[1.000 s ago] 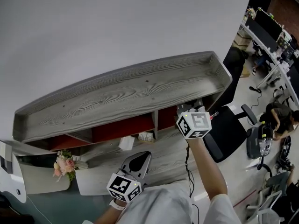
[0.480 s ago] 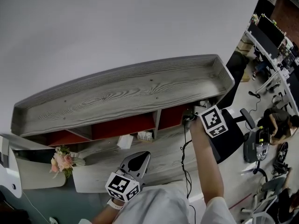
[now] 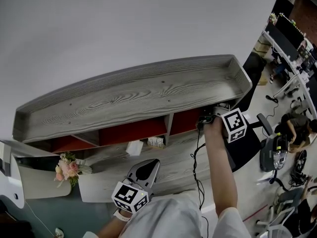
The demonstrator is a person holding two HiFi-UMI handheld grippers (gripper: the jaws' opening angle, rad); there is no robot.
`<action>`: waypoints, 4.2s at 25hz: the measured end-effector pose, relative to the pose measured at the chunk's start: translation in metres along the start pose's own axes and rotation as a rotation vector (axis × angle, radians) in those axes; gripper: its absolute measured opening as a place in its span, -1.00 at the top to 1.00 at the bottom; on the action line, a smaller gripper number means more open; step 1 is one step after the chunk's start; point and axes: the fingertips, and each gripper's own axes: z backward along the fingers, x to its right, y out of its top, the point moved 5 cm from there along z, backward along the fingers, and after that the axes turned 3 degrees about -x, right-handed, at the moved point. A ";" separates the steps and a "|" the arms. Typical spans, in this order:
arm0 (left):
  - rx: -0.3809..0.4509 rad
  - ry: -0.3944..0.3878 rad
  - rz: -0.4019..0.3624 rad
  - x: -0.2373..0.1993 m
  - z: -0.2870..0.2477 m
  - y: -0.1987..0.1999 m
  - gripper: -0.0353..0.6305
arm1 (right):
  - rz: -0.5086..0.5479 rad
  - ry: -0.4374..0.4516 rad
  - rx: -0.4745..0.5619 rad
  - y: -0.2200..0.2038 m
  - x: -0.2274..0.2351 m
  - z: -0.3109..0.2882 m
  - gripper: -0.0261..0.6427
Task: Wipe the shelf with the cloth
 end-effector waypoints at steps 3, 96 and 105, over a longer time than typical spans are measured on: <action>0.000 0.000 0.001 0.000 0.001 0.001 0.88 | -0.041 -0.067 -0.021 -0.009 0.021 0.003 0.54; 0.101 -0.041 -0.087 0.019 0.014 0.022 0.88 | 1.108 0.163 -0.387 -0.062 -0.065 0.276 0.54; 0.096 -0.050 -0.086 0.022 0.014 0.018 0.88 | 1.113 0.167 -0.389 -0.064 -0.064 0.277 0.54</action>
